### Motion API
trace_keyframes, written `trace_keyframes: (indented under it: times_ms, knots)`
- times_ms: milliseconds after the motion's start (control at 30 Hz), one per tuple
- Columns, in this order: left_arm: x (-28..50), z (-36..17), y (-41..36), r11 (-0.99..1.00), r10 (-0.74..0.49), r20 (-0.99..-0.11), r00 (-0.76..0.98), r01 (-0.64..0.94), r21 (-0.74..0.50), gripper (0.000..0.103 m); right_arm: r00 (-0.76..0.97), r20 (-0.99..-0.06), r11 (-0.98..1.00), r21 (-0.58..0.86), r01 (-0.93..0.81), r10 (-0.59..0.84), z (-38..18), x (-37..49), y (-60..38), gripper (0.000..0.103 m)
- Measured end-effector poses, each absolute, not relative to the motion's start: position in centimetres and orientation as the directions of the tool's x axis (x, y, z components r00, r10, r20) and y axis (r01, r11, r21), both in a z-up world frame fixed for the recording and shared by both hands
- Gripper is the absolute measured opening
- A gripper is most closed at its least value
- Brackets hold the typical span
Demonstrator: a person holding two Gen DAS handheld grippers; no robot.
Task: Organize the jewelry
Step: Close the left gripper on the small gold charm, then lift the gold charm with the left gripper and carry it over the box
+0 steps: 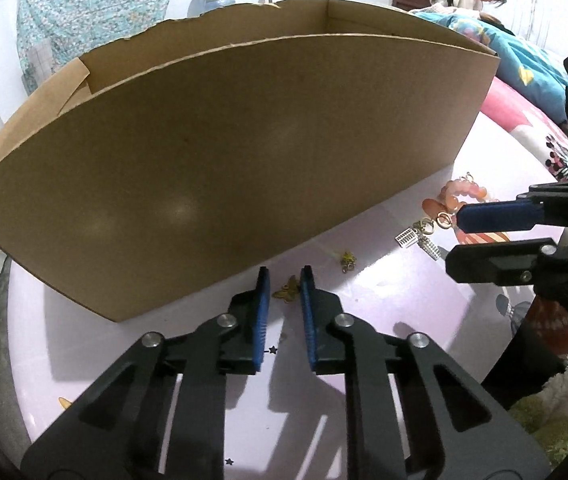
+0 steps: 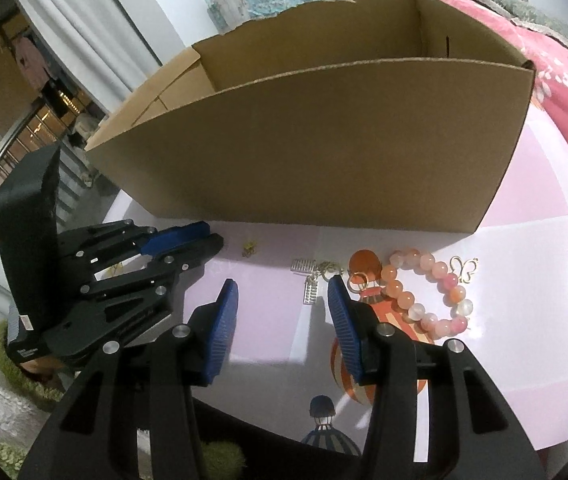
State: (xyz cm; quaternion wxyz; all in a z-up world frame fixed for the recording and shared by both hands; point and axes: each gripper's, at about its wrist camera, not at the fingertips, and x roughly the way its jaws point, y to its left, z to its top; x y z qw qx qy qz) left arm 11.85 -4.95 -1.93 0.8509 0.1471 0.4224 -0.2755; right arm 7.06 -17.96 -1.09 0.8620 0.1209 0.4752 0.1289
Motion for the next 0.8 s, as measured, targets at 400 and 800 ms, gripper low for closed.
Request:
trace_keyframes:
  times_ms: [400,800]
  knots:
    - [10.5,-2.1,-3.6,0.806,-0.352,-0.792,0.499,0.591,0.013,0.007,0.537,-0.78,0.944,0.31,-0.116,0.322,-0.1,6.1,-17.7,0.046]
    - [8.8,-2.1,0.0,0.866,-0.318,-0.795,0.516,0.5,-0.022,0.007,0.533,-0.786,0.947,0.22,-0.234,0.314,-0.5,8.5,-14.0,0.039]
